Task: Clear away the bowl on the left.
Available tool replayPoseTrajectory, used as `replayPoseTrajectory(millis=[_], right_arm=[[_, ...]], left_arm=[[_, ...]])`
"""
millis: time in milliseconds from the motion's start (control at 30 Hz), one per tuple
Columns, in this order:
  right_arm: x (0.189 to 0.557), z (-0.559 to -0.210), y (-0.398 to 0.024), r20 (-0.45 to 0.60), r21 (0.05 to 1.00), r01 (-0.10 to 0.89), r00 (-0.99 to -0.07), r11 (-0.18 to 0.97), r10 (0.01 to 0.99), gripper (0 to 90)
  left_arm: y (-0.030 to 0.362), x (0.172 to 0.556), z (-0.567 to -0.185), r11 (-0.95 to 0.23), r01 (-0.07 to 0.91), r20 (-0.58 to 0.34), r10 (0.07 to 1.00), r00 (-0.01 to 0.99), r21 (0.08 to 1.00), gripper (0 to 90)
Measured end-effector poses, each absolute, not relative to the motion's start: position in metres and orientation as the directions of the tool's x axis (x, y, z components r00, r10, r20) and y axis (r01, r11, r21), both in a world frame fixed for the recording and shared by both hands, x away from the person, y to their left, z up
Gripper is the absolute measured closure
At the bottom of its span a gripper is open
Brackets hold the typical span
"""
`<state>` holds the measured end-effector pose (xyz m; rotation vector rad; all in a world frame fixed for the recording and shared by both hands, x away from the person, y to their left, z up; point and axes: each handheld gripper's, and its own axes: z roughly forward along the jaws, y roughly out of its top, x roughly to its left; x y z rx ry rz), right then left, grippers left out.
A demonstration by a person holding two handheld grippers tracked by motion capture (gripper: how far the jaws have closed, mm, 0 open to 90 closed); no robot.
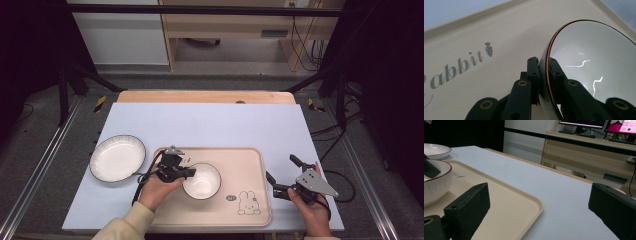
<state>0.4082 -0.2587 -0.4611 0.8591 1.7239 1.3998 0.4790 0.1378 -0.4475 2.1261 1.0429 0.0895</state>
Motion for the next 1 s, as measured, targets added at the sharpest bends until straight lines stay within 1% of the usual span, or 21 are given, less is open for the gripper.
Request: replayPoseTrajectory(millis=[867, 1000], right_arm=[[0.4087, -0.4615, -0.2580, -0.132, 0.982, 0.048, -0.502, 0.180, 0.854, 3.9], [0.4086, -0.4616, -0.2580, -0.132, 0.982, 0.049, -0.503, 0.180, 0.854, 3.9]], left_arm=[[0.1375, 0.4780, -0.4483, -0.383, 0.641, -0.241, 0.703, 0.670, 0.665, 82.0], [0.1389, 0.4782, -0.4490, -0.389, 0.624, -0.237, 0.688, 0.686, 0.678, 81.4]])
